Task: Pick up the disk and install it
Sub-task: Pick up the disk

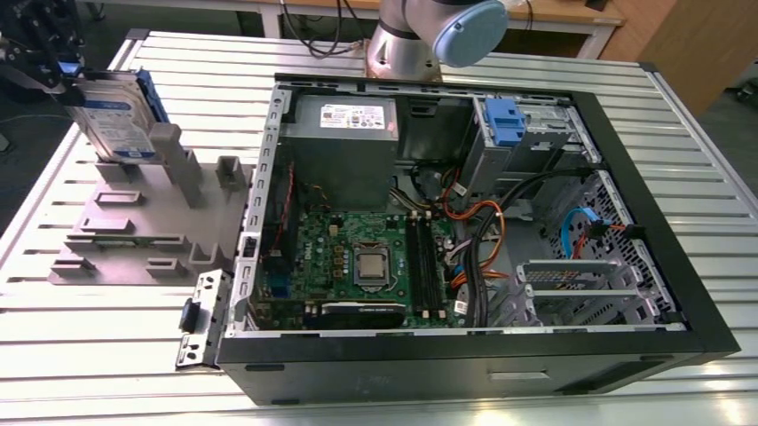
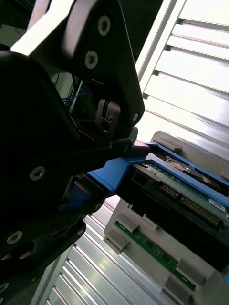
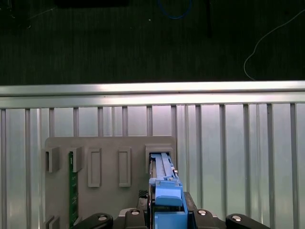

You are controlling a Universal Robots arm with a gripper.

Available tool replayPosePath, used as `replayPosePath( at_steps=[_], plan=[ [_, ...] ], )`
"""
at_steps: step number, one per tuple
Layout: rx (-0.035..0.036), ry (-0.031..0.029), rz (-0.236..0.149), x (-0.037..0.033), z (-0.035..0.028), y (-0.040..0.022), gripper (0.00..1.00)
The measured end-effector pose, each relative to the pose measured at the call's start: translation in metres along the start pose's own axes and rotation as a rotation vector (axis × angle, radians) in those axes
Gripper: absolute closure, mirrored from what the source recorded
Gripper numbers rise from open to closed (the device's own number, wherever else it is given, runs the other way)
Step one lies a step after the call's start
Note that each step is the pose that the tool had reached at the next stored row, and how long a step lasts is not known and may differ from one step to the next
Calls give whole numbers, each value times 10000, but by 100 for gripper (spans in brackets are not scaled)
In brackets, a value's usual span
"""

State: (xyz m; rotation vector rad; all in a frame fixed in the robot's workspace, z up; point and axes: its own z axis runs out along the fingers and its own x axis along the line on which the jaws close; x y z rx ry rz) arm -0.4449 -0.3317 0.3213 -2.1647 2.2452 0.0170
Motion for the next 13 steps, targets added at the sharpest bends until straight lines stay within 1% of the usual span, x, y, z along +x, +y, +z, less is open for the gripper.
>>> replayPosePath(
  at_steps=[5, 13],
  plan=[
    [-1, 1, 0, 0, -11, 0, 64],
    [0, 0, 0, -1, -58, 0, 64]
  ],
)
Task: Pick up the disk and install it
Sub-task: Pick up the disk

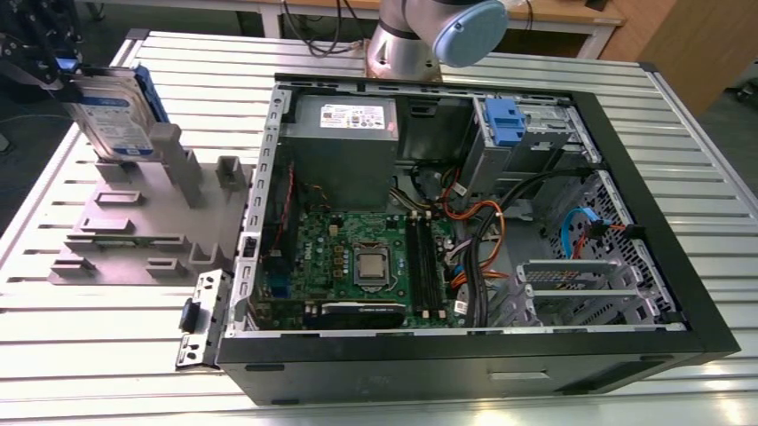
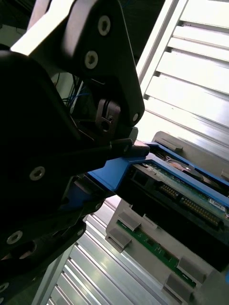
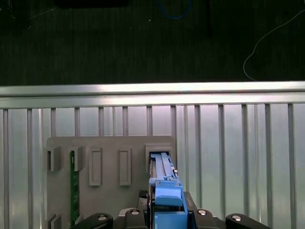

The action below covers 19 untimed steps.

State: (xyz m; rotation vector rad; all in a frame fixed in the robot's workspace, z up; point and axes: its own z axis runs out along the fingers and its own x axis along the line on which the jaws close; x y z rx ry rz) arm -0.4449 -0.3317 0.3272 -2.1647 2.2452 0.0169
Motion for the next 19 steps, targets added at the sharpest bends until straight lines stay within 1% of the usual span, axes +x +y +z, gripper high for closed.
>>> replayPosePath(
  at_steps=[19],
  plan=[
    [-1, 0, 0, -3, -112, -1, 64]
  ],
)
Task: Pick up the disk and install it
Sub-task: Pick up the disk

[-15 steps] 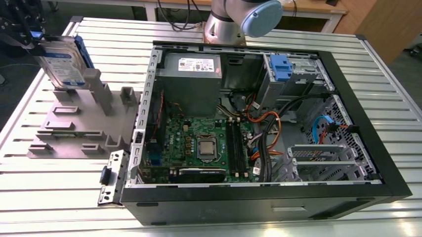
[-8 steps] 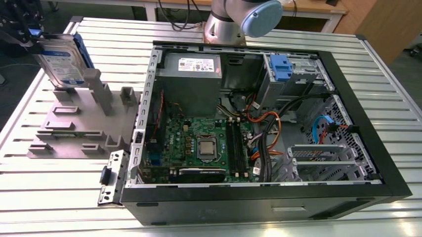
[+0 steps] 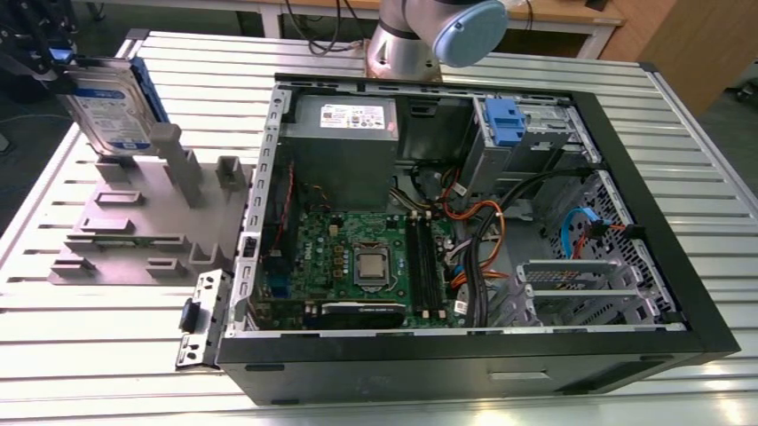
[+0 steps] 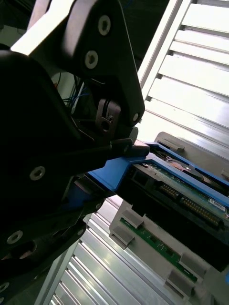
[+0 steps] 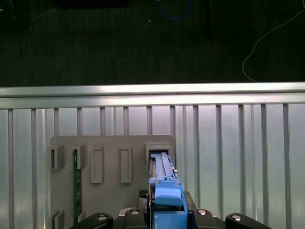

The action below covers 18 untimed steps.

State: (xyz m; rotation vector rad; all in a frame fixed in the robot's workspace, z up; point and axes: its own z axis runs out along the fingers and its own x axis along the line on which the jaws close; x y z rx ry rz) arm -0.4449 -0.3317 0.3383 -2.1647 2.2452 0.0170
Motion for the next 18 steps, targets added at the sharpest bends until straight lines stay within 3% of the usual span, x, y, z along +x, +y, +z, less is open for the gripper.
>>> replayPosePath(
  at_steps=[18],
  plan=[
    [0, 0, 0, -1, -55, -1, 64]
  ],
)
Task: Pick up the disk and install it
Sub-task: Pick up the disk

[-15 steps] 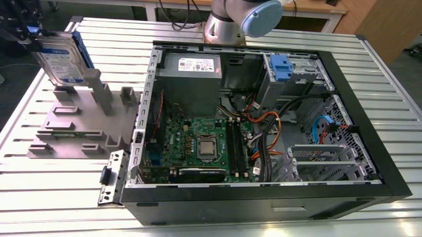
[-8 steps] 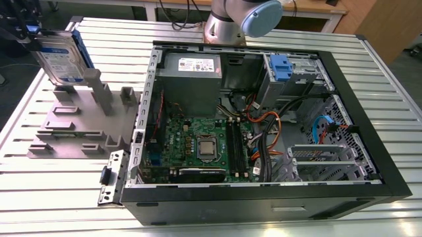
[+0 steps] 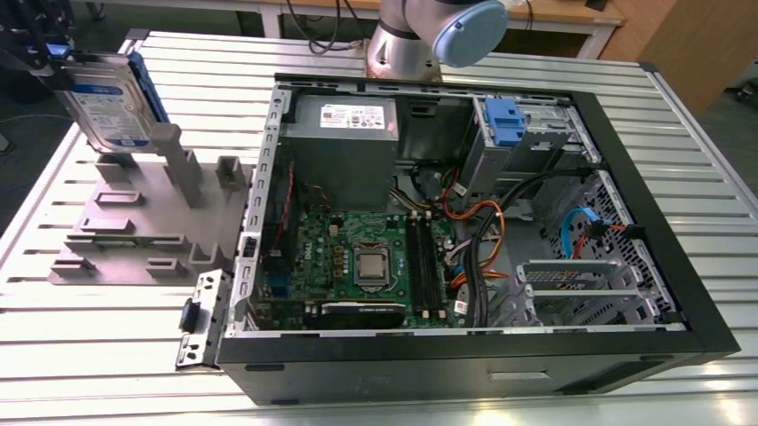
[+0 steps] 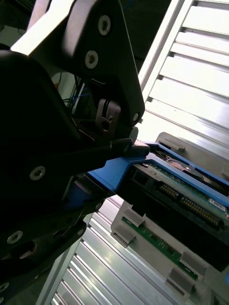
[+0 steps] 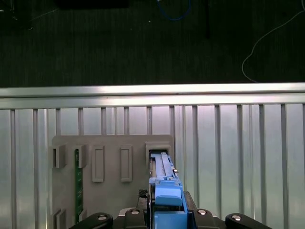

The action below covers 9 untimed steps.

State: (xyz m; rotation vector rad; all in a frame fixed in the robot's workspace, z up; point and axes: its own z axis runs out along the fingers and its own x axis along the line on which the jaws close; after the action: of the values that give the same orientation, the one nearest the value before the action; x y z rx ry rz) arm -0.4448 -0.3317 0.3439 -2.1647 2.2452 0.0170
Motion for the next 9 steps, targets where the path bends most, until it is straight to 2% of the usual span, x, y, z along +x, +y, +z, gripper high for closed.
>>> replayPosePath(
  at_steps=[9],
  plan=[
    [0, 0, 0, 0, -20, 0, 64]
  ],
)
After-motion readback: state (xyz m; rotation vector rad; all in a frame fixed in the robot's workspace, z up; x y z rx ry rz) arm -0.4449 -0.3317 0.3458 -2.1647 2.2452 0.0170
